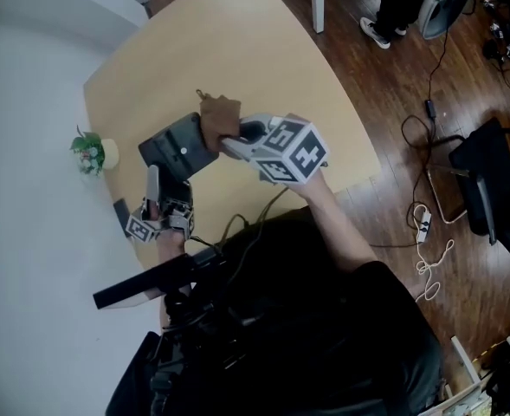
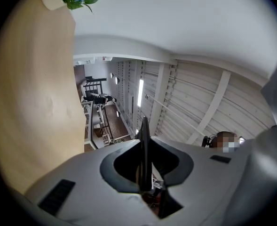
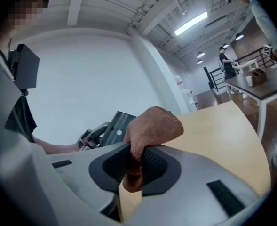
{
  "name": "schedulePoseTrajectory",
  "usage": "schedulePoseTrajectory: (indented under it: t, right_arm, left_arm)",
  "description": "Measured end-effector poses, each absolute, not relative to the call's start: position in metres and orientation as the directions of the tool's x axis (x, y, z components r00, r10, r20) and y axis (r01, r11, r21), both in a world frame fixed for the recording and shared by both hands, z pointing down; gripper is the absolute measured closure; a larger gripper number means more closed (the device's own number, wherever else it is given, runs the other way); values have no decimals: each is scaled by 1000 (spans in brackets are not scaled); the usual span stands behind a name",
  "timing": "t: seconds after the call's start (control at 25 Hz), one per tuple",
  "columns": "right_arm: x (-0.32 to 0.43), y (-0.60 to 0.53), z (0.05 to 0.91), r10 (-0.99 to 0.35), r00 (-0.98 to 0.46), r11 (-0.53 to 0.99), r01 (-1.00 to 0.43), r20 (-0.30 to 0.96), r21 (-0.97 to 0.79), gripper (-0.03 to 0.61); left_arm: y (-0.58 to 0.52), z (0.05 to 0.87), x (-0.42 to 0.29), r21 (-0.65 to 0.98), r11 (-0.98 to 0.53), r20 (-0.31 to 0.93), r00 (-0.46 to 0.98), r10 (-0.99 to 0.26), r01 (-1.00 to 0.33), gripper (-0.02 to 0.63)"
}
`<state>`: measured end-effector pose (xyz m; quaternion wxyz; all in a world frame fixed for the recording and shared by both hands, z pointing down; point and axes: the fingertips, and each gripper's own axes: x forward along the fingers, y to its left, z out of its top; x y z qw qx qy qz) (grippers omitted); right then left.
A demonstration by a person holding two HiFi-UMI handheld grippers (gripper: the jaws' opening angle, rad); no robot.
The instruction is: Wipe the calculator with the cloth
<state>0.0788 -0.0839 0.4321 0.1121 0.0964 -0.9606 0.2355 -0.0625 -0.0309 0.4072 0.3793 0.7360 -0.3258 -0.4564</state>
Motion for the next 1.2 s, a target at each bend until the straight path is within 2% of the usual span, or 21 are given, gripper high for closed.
schedulePoseTrajectory:
  t: [0.12, 0.28, 0.52, 0.72, 0.88, 0.96, 1.12, 1.2]
  right_arm:
    - [53, -59, 406, -70, -970, 911, -157, 233, -381, 529]
    - [26, -42, 412, -43, -950, 936, -146, 309, -319, 528]
    - [35, -63, 433, -121, -924, 890, -263, 362, -372, 525]
    - [57, -84, 473, -222, -845, 842, -418, 486, -342, 529]
    - [68, -79, 473, -256, -833, 812, -461, 491, -358, 529]
    - [59, -67, 458, -234, -856, 826, -425, 460, -370, 529]
    - [10, -24, 406, -101, -936, 894, -234, 336, -383, 528]
    - [-17, -7, 395, -55, -941, 927, -173, 334, -333, 528]
  left_arm:
    - [-39, 403, -57, 850, -507, -417, 404, -814, -142, 545]
    - [-40, 392, -40, 828, -541, -421, 471, -775, -149, 541]
    - [-28, 391, -56, 827, -555, -464, 447, -765, -91, 532]
    - [-19, 398, -87, 827, -561, -518, 359, -777, -20, 545]
    - [-22, 403, -112, 830, -557, -535, 290, -793, 9, 543]
    - [-25, 407, -123, 836, -549, -532, 263, -804, 13, 544]
    - [-30, 407, -129, 837, -547, -529, 254, -810, -1, 543]
    - [-32, 403, -124, 830, -557, -535, 272, -800, -3, 543]
